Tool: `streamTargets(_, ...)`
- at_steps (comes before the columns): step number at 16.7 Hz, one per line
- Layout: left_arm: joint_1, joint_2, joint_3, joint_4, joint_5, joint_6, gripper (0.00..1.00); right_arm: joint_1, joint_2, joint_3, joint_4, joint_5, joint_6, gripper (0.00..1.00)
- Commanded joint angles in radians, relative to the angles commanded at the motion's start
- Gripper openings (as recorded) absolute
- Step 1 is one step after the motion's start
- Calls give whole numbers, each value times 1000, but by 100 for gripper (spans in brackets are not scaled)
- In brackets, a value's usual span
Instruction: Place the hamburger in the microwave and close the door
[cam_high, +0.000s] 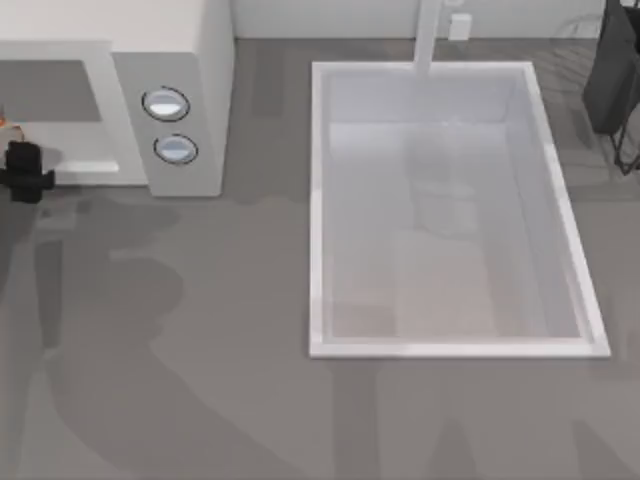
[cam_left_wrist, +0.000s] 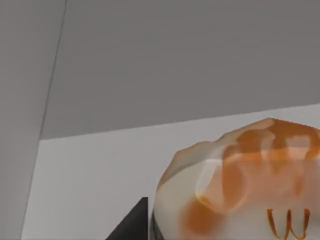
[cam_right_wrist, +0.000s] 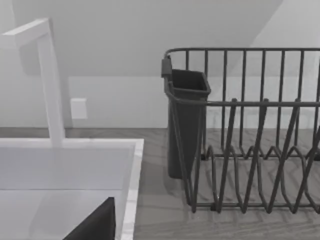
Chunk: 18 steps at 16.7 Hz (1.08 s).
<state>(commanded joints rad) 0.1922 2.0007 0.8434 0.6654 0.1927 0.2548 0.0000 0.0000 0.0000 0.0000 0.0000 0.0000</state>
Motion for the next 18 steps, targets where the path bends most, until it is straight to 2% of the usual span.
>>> streamTargets(3, 6, 17, -73, 179, 19, -105, 0, 0, 0, 0, 0, 0, 0, 100)
streamTargets(6, 6, 25, -110, 263, 28, -159, 0, 0, 0, 0, 0, 0, 0, 100)
streamTargets(13, 1, 35, -94, 261, 26, -161, 0, 0, 0, 0, 0, 0, 0, 100)
streamTargets(18, -15, 177, 128, 178, 4, -171, 0, 0, 0, 0, 0, 0, 0, 100)
